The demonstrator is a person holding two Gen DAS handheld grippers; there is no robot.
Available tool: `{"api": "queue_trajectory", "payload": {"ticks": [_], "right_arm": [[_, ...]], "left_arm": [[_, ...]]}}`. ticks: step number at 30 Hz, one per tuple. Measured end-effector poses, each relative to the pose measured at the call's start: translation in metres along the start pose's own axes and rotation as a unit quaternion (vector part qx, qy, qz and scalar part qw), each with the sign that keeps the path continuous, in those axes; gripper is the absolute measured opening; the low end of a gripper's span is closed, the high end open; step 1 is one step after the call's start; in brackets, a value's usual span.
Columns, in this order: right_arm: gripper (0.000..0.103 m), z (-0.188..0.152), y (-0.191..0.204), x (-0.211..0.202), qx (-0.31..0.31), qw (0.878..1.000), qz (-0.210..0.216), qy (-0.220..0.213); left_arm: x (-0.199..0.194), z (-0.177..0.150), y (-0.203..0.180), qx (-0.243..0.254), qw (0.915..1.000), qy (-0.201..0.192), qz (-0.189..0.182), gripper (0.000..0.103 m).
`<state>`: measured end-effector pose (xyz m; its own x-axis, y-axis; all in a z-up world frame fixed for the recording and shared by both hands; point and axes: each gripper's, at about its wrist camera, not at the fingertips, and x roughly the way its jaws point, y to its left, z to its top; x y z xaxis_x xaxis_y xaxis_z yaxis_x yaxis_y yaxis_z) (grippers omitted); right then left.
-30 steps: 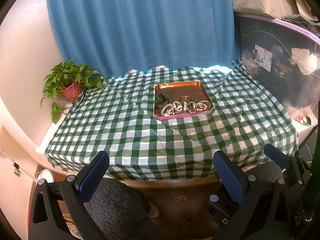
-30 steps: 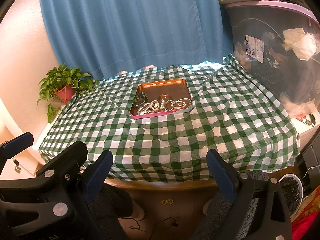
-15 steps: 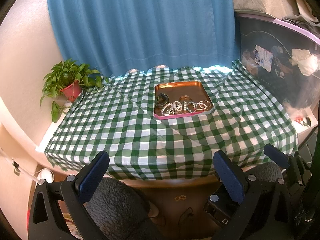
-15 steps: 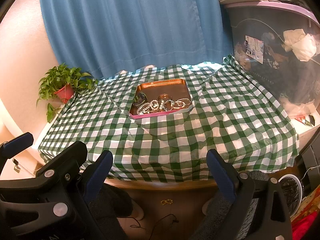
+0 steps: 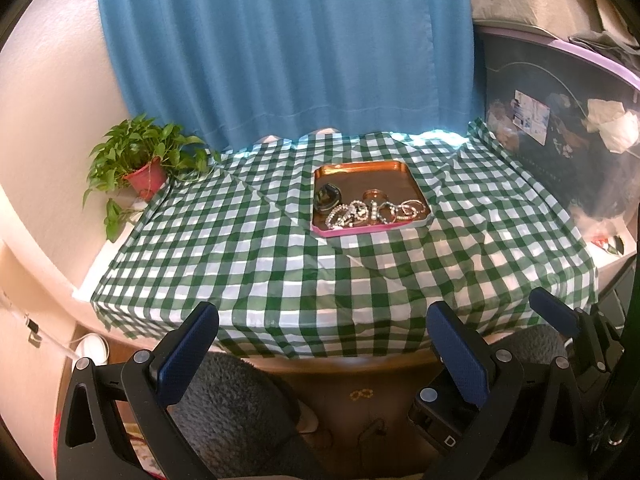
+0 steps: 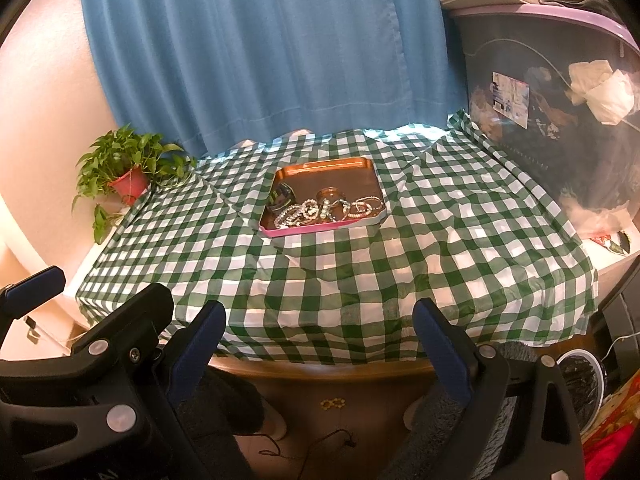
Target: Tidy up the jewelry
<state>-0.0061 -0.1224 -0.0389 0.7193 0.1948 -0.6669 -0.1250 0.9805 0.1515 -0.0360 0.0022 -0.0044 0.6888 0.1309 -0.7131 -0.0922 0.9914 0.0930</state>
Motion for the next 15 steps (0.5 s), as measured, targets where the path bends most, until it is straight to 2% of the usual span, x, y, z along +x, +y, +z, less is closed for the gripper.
{"api": "queue_trajectory", "payload": {"ticks": [15], "right_arm": [[0.094,-0.005,0.003,0.011,0.001,1.0,0.004,0.012]], "left_arm": [[0.008,-0.006,0.003,0.002,1.0,0.008,-0.003,0.103]]}}
